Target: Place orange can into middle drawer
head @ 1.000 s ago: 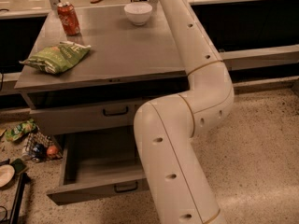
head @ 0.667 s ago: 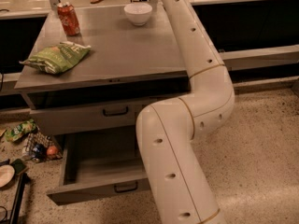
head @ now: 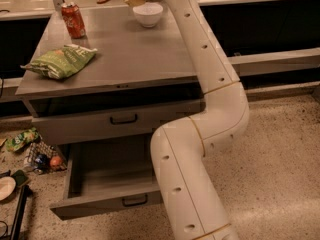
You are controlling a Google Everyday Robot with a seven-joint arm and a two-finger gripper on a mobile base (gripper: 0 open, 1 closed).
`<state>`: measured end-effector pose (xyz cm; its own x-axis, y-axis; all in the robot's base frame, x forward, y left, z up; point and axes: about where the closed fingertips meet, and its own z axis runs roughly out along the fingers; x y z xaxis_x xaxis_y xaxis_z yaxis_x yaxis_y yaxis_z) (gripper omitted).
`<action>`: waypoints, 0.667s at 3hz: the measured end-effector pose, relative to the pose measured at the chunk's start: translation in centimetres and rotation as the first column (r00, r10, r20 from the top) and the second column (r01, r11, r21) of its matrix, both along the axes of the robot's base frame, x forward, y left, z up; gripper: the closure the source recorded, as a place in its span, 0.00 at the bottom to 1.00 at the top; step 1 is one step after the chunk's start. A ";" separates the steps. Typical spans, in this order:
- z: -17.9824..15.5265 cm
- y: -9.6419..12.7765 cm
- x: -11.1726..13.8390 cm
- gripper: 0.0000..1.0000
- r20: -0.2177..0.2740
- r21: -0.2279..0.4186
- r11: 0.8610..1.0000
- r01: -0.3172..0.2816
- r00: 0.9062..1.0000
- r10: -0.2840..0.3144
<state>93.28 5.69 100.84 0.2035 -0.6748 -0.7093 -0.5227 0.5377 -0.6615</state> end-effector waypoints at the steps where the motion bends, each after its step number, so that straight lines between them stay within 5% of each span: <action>1: -2.9 -0.5 -2.2 1.00 -0.085 -0.035 0.999 -0.005 0.996 0.002; 2: -5.0 -0.8 -5.7 0.79 -0.256 -0.040 0.998 -0.049 0.966 0.037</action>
Offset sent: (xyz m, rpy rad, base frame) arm -0.0911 -0.0205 -0.0609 -0.0528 0.4436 0.0737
